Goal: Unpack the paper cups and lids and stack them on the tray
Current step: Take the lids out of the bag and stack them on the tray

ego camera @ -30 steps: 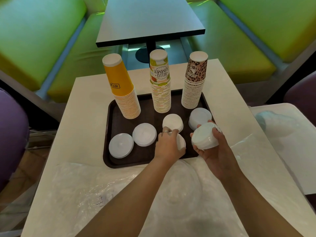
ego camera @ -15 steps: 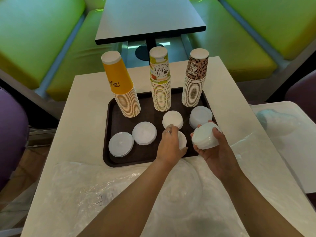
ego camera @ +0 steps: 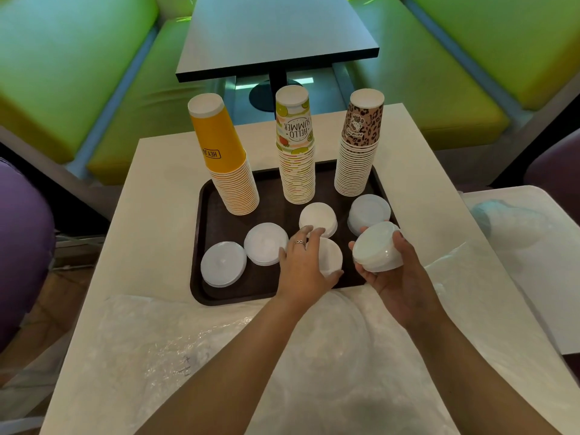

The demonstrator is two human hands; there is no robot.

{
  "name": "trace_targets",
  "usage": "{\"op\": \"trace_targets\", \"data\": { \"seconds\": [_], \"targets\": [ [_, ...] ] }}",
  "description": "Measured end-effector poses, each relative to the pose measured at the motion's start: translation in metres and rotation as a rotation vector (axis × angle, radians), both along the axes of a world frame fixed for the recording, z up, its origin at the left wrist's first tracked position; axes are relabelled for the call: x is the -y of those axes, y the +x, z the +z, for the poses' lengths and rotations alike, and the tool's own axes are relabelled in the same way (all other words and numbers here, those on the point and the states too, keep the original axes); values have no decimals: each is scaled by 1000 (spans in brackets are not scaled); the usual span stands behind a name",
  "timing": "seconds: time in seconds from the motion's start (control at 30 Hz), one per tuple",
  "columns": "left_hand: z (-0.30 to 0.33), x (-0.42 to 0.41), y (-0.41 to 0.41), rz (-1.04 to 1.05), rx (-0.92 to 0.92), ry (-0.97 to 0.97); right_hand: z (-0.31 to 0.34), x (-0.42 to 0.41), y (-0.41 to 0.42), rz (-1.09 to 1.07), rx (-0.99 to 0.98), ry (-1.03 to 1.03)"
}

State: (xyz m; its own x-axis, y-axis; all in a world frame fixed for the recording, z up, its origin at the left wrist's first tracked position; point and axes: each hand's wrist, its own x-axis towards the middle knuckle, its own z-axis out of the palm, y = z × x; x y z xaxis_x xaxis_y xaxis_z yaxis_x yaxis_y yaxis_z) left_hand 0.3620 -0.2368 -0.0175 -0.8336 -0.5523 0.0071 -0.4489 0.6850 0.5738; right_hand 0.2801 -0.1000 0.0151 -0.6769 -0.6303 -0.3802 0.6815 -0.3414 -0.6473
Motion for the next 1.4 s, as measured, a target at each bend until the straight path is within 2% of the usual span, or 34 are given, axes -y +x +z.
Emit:
{"op": "trace_targets", "data": {
  "seconds": [0.23,0.33,0.57,0.67,0.77,0.87,1.07,1.4],
  "targets": [
    [46,20,1,-265,29,455,6,4,2,43,37,69],
    [55,18,0,-315,-16,541,11,9,6,78,20,115],
    [63,22,-4,-277,-50,332,20,19,3,138,27,120],
    [69,29,-10,-225,-64,331,19,24,2,42,69,130],
    [67,45,-25,-49,-78,262,14,28,-1,-99,59,243],
    [58,57,-42,40,-6,182,11,31,-2,-131,-74,378],
    [35,59,-66,-46,133,111,9,31,-8,-184,-226,438],
    [15,59,-74,-60,174,82,-3,27,-16,-265,-223,496]
  ]
}}
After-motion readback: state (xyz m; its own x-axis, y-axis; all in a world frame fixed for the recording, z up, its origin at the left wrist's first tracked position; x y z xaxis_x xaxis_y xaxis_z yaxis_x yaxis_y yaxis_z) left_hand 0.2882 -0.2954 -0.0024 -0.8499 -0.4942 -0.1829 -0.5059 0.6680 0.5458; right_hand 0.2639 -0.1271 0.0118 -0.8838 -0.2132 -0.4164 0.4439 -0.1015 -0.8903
